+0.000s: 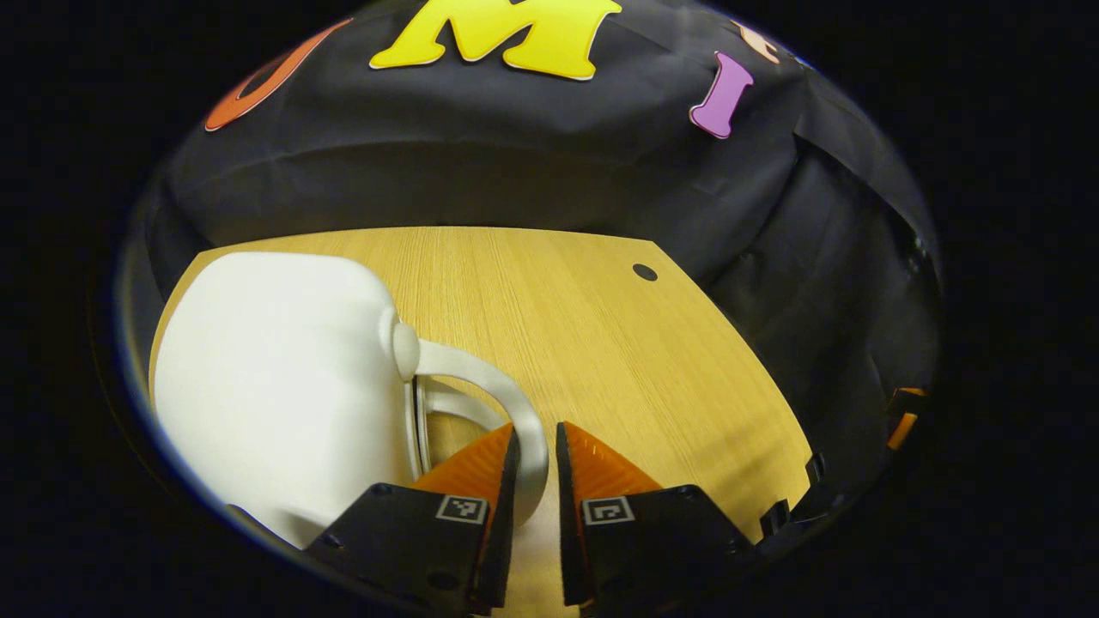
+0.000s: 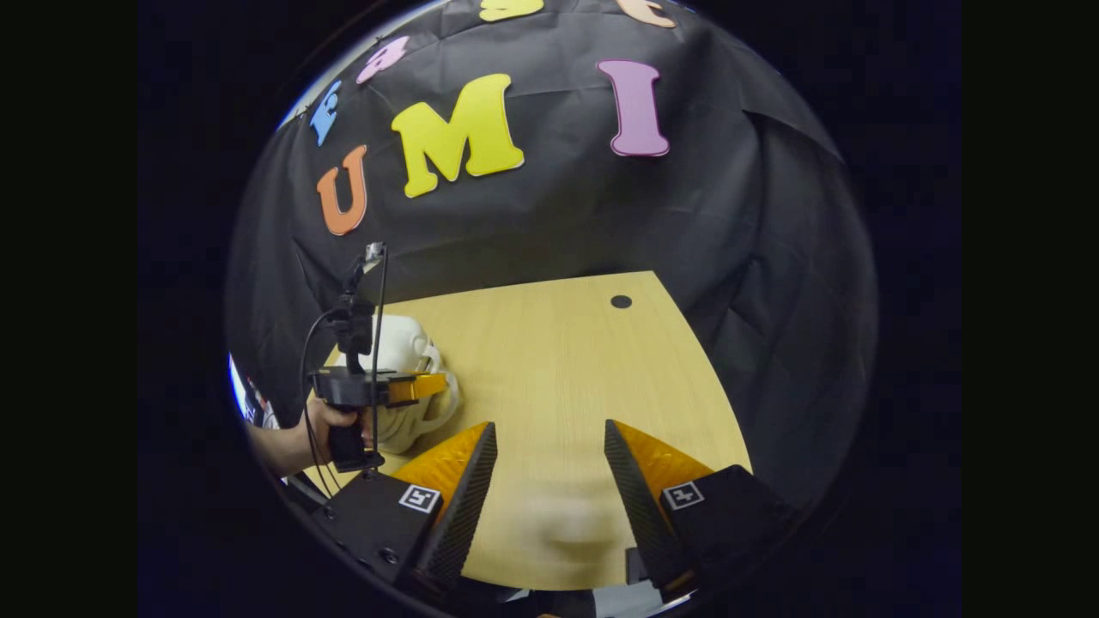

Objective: First open the suitcase, pack the skin care products into it, and then close the suitcase.

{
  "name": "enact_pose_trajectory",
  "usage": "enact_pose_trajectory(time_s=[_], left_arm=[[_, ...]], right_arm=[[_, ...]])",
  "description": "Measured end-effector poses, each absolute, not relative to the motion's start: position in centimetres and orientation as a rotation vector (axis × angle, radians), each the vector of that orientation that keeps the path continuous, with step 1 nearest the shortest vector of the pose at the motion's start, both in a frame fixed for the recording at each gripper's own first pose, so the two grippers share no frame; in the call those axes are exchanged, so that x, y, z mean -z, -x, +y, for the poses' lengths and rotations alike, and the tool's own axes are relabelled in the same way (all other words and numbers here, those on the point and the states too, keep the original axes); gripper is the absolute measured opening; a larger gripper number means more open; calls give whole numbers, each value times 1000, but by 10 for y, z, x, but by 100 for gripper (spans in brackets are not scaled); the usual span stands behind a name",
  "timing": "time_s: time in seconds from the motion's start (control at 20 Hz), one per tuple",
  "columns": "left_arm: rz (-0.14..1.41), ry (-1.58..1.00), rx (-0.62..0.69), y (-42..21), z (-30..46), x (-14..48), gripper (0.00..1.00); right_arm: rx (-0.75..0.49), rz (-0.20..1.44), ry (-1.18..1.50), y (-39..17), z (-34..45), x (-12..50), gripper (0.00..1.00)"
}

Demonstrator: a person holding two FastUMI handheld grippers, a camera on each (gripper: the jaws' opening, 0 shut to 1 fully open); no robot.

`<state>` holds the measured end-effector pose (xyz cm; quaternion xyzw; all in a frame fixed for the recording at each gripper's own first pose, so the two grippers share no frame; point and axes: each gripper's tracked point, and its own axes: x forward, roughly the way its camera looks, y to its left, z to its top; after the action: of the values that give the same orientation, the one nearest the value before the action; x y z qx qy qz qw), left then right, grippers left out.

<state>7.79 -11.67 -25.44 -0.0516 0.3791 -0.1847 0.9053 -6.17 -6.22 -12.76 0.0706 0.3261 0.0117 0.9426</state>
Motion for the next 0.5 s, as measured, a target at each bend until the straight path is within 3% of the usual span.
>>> enact_pose_trajectory(time_s=[0.05, 0.1, 0.15, 0.2, 0.25, 0.3, 0.5], left_arm=[[784, 117, 378, -76, -120, 251, 34], [773, 122, 371, -75, -122, 245, 60], [755, 120, 365, -75, -123, 235, 46], [727, 113, 360, -75, -123, 223, 91], [698, 96, 348, -75, -122, 211, 91], [662, 80, 341, -74, -121, 195, 99], [421, 42, 269, -82, -104, 97, 98]], right_arm=[[-23, 664, -145, 62, -64, 128, 75], [-26, 666, -148, 61, -65, 129, 76], [-28, 668, -146, 59, -65, 130, 76], [-35, 665, -147, 57, -65, 129, 76], [-44, 655, -148, 51, -63, 126, 75], [-54, 641, -144, 44, -61, 121, 76], [-106, 499, -59, 2, -40, 73, 76]])
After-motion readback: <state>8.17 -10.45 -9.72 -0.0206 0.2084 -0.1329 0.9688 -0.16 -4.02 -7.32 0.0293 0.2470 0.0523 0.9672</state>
